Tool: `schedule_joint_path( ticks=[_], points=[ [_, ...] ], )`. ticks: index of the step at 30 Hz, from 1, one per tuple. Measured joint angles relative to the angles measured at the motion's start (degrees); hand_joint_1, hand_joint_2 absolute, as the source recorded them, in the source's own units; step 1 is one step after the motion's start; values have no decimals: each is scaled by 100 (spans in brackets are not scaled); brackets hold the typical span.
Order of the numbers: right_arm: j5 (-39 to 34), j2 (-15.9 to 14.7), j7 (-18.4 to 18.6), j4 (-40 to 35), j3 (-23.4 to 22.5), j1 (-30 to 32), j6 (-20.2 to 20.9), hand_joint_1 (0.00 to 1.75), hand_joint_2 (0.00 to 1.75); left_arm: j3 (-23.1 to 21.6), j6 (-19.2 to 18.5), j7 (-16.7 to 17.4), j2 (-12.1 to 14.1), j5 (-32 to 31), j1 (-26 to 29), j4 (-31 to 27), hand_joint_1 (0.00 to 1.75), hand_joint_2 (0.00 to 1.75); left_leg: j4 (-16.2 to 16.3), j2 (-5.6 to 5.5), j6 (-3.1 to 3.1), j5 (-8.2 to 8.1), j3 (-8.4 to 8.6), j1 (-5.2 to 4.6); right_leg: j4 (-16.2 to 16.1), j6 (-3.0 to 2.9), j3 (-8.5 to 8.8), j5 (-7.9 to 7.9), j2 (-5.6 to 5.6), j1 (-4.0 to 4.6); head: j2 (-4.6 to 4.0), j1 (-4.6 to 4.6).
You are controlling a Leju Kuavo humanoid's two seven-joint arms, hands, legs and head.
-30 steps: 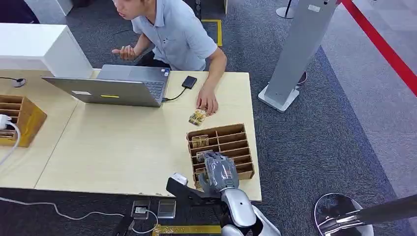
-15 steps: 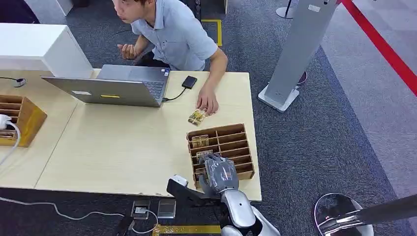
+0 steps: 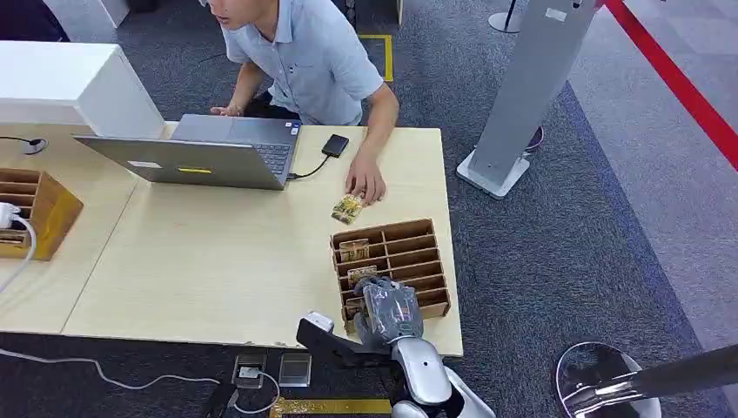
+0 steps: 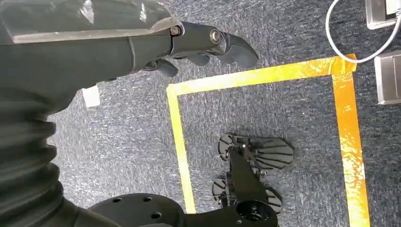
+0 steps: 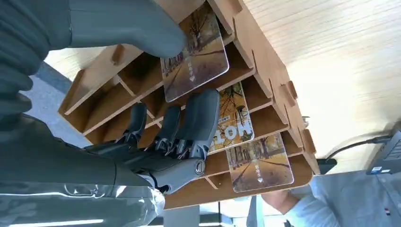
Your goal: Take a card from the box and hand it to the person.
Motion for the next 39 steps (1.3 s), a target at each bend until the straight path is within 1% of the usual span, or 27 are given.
schedule_joint_path(
  ticks=[3, 4, 6, 8, 9, 14, 16, 19, 20, 22, 23, 27, 31, 32, 33, 34, 35, 39],
  points=[
    [0, -7, 2, 18, 2, 1, 9, 89, 175, 0, 0, 0, 0, 0, 0, 0, 0, 175, 0, 0, 0, 0, 0, 0, 0, 0, 0, 0, 0, 0, -2, 0],
    [2, -7, 2, 17, 2, 2, 9, 86, 175, 0, 2, 0, 0, 0, 0, 0, 0, 175, 0, 0, 0, 0, 0, 0, 0, 0, 0, 0, 0, 0, -2, 0],
    [2, -7, 2, 20, 2, 2, 15, 89, 175, 0, 2, 0, 0, 0, -1, 0, 0, 175, 0, 0, 0, 0, 0, 0, 0, 0, 0, 0, 0, 0, -2, 0],
    [2, -9, 2, 26, 2, 2, 20, 87, 175, 0, 2, 0, 0, 0, -1, 0, 0, 175, 0, 0, 0, 0, 0, 0, 0, 0, 0, 0, 0, 0, -2, 0],
    [0, -9, 2, 33, 2, 2, 22, 93, 175, 0, 2, 0, 0, 0, -1, 0, 0, 175, 0, 0, 0, 0, 0, 0, 0, 0, 0, 0, 0, 0, -2, 0],
    [2, -9, 2, 42, 4, 5, 26, 96, 175, 0, 2, 0, 0, 0, -1, 0, 0, 175, 0, 0, 0, 0, 0, 0, 0, 0, 0, 0, 0, 0, -2, 0],
    [2, -9, 2, 42, 4, 5, 26, 105, 175, 0, 2, 0, 0, 0, -2, 0, 0, 175, 0, 0, 0, 0, 0, 0, 0, 0, 0, 0, 0, 0, -2, 0],
    [2, -9, 2, 48, 4, 6, 26, 112, 175, 0, 2, 0, 0, 0, -1, 0, 0, 175, 0, 0, 0, 0, 0, 0, 0, 0, 0, 0, 0, 0, -2, 0],
    [2, -9, 2, 48, 4, 6, 26, 110, 175, 0, 2, 0, 0, 0, -1, 0, 0, 175, 0, 0, 0, 0, 0, 0, 0, 0, 0, 0, 0, 0, -2, 0],
    [2, -9, 2, 48, 4, 8, 26, 112, 175, 0, 2, 0, 0, 0, -1, 0, 0, 175, 0, 0, 0, 0, 0, 0, 0, 0, 0, 0, 0, 0, -2, 0],
    [2, -9, 2, 48, 4, 9, 26, 115, 175, 0, 2, 0, 0, 0, -1, 0, 0, 175, 0, 0, 0, 0, 0, 0, 0, 0, 0, 0, 0, 0, -2, 0],
    [2, -9, 2, 48, 4, 10, 26, 117, 175, 0, 4, 0, 0, 0, -1, 0, 0, 175, 0, 0, 0, 0, 0, 0, 0, 0, 0, 0, 0, 0, -2, 0],
    [2, -9, 2, 48, 4, 12, 26, 129, 175, 0, 2, 0, 0, 0, -1, 0, 0, 175, 0, 0, 0, 0, 0, 0, 0, 0, 0, 0, 0, 0, 0, 0],
    [2, -9, 2, 48, 4, 13, 26, 138, 175, 0, 2, 0, 0, 0, -1, 0, 0, 175, 0, 0, 0, 0, 0, 0, 0, 0, 0, 0, 0, 0, -2, 0],
    [2, -9, 2, 48, 4, 14, 26, 150, 175, 0, 2, 0, 0, 0, -1, 0, 0, 175, 0, 0, 0, 0, 0, 0, 0, 0, 0, 0, 0, 0, -2, 0],
    [2, -9, 2, 48, 4, 14, 28, 150, 175, 0, 2, 0, 0, 0, -1, 0, 0, 175, 0, 0, 0, 0, 0, 0, 0, 0, 0, 0, 0, 0, -2, 0],
    [2, -9, 2, 48, 4, 15, 28, 171, 175, 0, 4, 0, 0, 0, -1, 0, 0, 175, 0, 0, 0, 0, 1, 0, 0, 0, 0, 0, 0, 0, 0, 0],
    [2, -9, 2, 46, 4, 13, 28, 171, 175, 0, 24, 0, 0, -17, -1, 0, 0, 175, 0, 0, 0, 0, 1, 0, 0, 0, 1, 0, 0, 0, -2, 0]
  ],
)
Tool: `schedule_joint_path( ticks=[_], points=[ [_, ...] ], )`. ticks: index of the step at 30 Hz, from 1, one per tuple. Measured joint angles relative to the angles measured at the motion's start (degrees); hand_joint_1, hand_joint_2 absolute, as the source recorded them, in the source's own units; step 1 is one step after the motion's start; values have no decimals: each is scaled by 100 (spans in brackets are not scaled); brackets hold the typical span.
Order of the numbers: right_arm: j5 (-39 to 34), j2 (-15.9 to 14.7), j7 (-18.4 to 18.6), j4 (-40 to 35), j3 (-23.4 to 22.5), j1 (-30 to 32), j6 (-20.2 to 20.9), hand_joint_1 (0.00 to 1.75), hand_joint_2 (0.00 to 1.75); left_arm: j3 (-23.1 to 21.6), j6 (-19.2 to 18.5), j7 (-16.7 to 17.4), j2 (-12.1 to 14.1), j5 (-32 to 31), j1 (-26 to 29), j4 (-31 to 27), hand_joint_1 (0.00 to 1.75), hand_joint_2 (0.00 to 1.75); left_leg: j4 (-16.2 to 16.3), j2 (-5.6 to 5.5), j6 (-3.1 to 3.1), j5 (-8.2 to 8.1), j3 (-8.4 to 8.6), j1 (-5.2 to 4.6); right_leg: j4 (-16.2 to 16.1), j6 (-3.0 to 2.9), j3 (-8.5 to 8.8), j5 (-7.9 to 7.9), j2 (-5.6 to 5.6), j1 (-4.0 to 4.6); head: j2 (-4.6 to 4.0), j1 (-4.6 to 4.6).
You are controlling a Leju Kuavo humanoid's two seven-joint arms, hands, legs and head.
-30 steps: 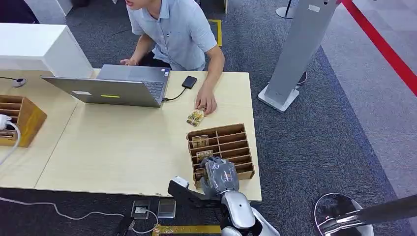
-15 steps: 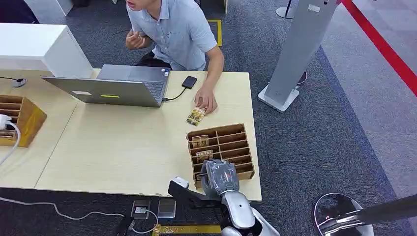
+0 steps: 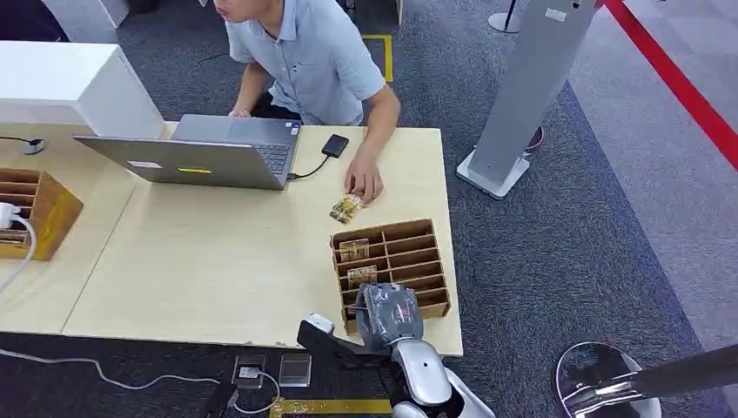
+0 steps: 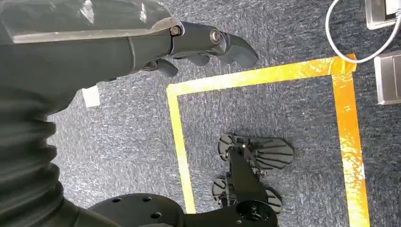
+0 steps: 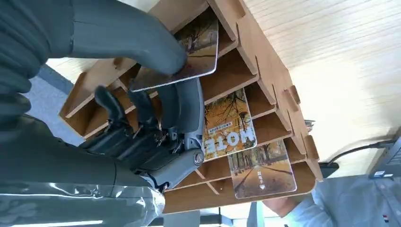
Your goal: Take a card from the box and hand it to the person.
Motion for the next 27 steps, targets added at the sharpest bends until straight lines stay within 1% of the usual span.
schedule_joint_path(
  ticks=[3, 10, 15, 20, 27],
  points=[
    [0, 0, -2, 0, 0, 0, 4, 171, 175, 0, 57, 0, 0, -63, -1, 0, 0, 175, 0, 0, 0, 0, 0, 0, 0, 0, 0, 0, 0, 0, 0, 0],
    [-46, -9, -26, -18, 0, 1, -24, 171, 175, 0, 57, -20, 0, -52, 0, 0, 0, 175, 0, 1, 0, 0, 0, 0, 0, 0, 0, 0, 0, 0, 0, 0],
    [-61, -74, -41, -208, -44, 17, -83, 171, 175, 0, 52, -20, 0, -39, 0, 0, 0, 175, 0, 1, 0, 0, -1, 0, 0, 0, -1, 0, 0, 0, 0, 0],
    [-42, -225, -44, -643, -157, 18, -133, 171, 175, 0, 39, -44, 0, -39, 1, 0, 0, 175, 0, 1, 0, 0, 0, 0, 0, 0, -1, 0, 0, 0, 2, 0],
    [48, -483, -118, -1570, -429, -120, -284, 171, 175, 0, 28, -120, 2, -39, 4, 0, 0, 175, 0, 1, 0, 0, -1, 0, 0, 0, -1, 1, 1, 0, 0, 2]
  ],
)
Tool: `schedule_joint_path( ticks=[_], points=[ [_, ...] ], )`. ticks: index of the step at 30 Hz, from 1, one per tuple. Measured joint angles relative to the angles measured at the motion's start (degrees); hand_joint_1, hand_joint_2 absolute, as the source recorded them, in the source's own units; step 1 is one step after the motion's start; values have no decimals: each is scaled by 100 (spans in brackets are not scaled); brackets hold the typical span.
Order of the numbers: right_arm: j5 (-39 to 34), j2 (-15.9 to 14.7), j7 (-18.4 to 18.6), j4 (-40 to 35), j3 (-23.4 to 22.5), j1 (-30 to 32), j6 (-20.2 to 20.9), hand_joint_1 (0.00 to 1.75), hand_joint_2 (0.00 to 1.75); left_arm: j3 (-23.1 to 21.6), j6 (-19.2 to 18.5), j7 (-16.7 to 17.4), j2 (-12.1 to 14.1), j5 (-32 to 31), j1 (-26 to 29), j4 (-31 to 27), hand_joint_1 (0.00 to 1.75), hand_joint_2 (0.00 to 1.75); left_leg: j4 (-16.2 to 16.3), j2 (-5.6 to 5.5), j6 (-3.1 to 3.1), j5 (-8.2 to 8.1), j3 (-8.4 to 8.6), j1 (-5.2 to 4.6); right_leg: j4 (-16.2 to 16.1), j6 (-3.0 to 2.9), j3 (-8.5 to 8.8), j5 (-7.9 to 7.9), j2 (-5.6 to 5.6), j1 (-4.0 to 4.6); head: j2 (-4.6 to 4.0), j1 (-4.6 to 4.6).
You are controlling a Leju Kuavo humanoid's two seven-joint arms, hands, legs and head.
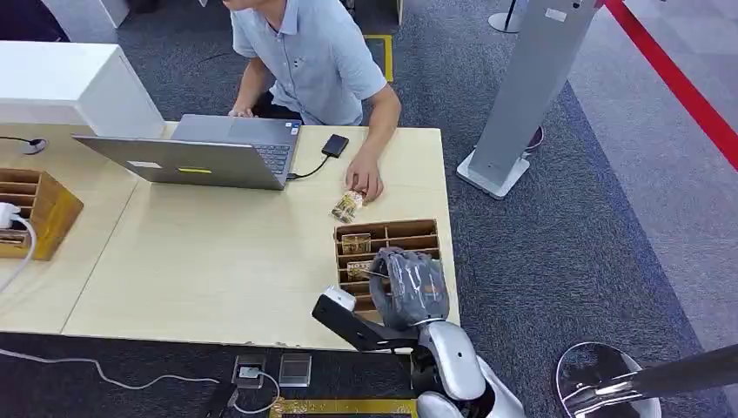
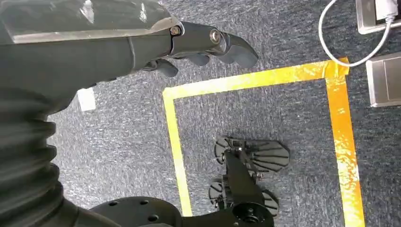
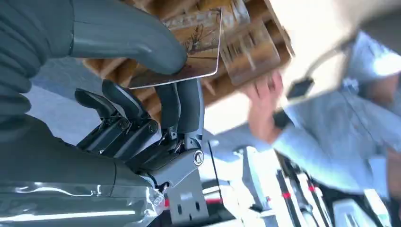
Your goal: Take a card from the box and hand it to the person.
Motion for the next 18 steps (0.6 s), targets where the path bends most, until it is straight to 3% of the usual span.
schedule_joint_path(
  ticks=[5, 10, 13, 18],
  points=[
    [-252, -153, -28, -524, -116, -291, -68, 171, 175, 0, -37, -9, 0, 0, -1, 0, 0, 175, 0, 0, 0, 0, 0, 0, 0, 0, 0, 0, 0, 0, 0, -2],
    [-936, -181, -236, -561, -114, -871, -140, 171, 175, 0, -70, -15, -2, -37, -7, 0, 0, 175, 0, 0, 0, 0, -1, 0, 1, 0, 2, 0, 0, 0, 0, -2],
    [-1365, -85, -531, -219, -85, -1301, -192, 171, 175, -2, -116, -15, -2, -79, -14, 0, 0, 175, 0, -1, 0, 1, -2, 0, 4, 0, 2, 0, 1, 1, 0, 0],
    [-2463, 316, -1287, 1105, -72, -2178, -476, 171, 175, -72, -197, 68, -7, -216, -98, 0, 0, 175, 0, -3, -1, 3, -4, 0, 6, 0, 2, 1, -3, 1, 0, -9]
  ],
)
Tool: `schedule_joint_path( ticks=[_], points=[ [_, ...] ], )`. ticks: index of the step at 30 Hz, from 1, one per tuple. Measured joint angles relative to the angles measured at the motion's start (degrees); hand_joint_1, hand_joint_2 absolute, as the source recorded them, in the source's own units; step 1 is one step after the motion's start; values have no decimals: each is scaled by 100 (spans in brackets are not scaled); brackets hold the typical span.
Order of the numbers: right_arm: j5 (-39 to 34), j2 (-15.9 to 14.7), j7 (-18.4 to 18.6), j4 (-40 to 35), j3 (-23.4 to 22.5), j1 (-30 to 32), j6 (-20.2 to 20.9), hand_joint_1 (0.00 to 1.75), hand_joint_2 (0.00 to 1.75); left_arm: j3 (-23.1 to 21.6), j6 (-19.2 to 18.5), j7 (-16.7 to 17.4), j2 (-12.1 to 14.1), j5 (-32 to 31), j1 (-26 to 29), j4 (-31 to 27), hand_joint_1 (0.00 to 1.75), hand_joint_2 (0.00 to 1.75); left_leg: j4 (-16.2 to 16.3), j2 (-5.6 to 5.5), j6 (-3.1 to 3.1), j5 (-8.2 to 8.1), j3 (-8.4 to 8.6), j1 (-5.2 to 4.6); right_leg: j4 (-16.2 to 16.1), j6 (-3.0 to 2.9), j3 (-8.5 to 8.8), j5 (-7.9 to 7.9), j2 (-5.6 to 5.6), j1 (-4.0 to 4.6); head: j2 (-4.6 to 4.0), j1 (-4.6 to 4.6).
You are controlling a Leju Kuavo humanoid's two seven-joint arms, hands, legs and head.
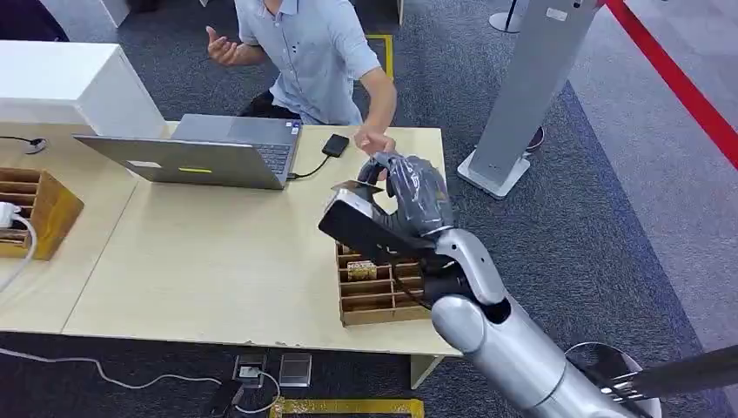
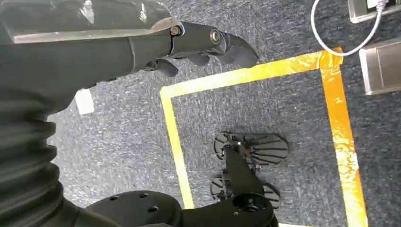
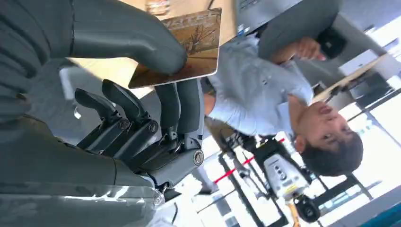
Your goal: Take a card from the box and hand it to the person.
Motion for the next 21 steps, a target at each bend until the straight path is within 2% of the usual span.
schedule_joint_path(
  ticks=[2, 8, 15, 16, 21],
  points=[
    [-118, 153, -122, 653, 15, -330, -155, 171, 175, -35, -35, 65, -4, -68, -54, -2, 0, 175, 0, -7, 3, 3, -3, 0, 0, 0, 1, 0, -8, 0, 0, 4],
    [-190, 622, -359, 2420, 98, -976, -236, 171, 175, -125, -52, 195, -9, -175, -144, -2, 0, 175, 0, -7, 3, 3, -9, 0, 0, 0, -4, 0, -8, 0, 0, 7],
    [-24, 1072, -411, 3740, 223, -1246, -243, 171, 175, -125, -42, 184, -11, -155, -137, -2, 0, 175, 0, -5, 3, 2, -8, 0, -1, 0, -6, 0, -6, 0, 0, 6],
    [7, 1118, -424, 3875, 249, -1259, -256, 0, 175, -125, -39, 179, -11, -146, -138, -2, 0, 175, 0, -5, 3, 3, -8, 0, -1, 0, -6, 0, -6, 0, 2, 4],
    [22, 1265, -499, 4390, 295, -1287, -322, 0, 175, -125, -92, 180, -11, -186, -135, -2, 0, 175, 0, -5, 3, 3, -8, 0, -1, 0, -6, 0, -7, 0, 0, 9]
  ],
)
